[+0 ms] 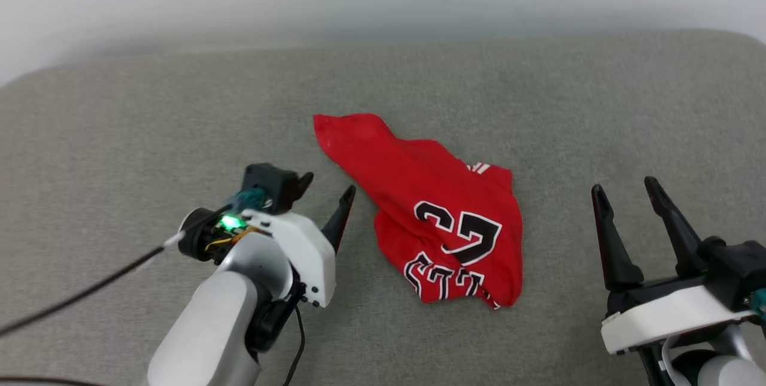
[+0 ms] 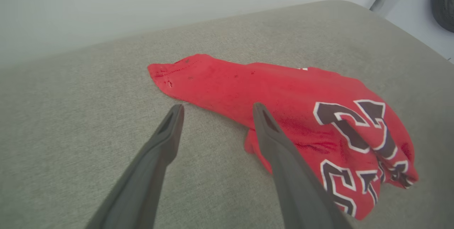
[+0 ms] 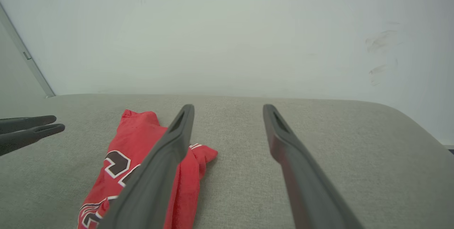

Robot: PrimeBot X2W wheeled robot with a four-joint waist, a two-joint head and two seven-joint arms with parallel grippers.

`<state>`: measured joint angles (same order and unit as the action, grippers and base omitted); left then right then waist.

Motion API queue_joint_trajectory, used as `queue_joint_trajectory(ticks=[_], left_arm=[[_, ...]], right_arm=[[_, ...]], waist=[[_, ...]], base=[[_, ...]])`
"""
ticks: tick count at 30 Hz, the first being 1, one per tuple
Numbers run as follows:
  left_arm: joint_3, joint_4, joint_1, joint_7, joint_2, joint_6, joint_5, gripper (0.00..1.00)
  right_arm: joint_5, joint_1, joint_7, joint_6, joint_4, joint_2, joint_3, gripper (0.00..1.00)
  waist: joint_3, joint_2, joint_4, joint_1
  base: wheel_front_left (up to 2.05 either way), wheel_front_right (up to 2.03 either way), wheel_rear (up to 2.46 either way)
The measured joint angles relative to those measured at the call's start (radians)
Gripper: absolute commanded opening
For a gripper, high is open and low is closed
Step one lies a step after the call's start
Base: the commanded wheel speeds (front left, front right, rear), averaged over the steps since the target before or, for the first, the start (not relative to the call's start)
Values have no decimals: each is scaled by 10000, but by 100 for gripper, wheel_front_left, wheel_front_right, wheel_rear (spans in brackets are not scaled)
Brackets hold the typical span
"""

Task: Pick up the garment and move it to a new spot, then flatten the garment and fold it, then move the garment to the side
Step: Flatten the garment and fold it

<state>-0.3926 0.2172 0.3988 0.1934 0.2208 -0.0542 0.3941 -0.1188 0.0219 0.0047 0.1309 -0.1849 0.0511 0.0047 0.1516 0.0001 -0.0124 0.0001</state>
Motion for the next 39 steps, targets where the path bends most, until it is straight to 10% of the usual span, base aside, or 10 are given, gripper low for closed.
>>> queue_joint_trajectory(ticks=[18, 20, 21, 28, 39], left_arm=[[-1931, 1622, 1319, 4033, 270, -616, 314, 100], [-2102, 1685, 1396, 4115, 284, -617, 345, 9], [-2132, 1705, 1405, 4103, 276, -619, 441, 0], [-1983, 1509, 1306, 2989, 368, -523, 556, 0], [-763, -1768, -179, 1860, 1638, 905, 368, 0]], right_arm=[[-320, 604, -523, 0, 623, 0, 84, 100], [-357, 649, -571, 0, 683, 0, 84, 100], [-374, 657, -575, 0, 717, 0, 84, 100], [-430, 645, -673, 0, 943, 0, -61, 100], [-579, 289, -713, 0, 1108, -2, -357, 100]], waist=[[1193, 0, -968, 0], [1184, 0, -998, 0], [1177, 0, -1005, 0], [911, 0, -949, 0], [142, 0, -429, 0]], base=[[0, 0, 0], [0, 0, 0], [0, 0, 0], [0, 0, 0], [0, 0, 0]])
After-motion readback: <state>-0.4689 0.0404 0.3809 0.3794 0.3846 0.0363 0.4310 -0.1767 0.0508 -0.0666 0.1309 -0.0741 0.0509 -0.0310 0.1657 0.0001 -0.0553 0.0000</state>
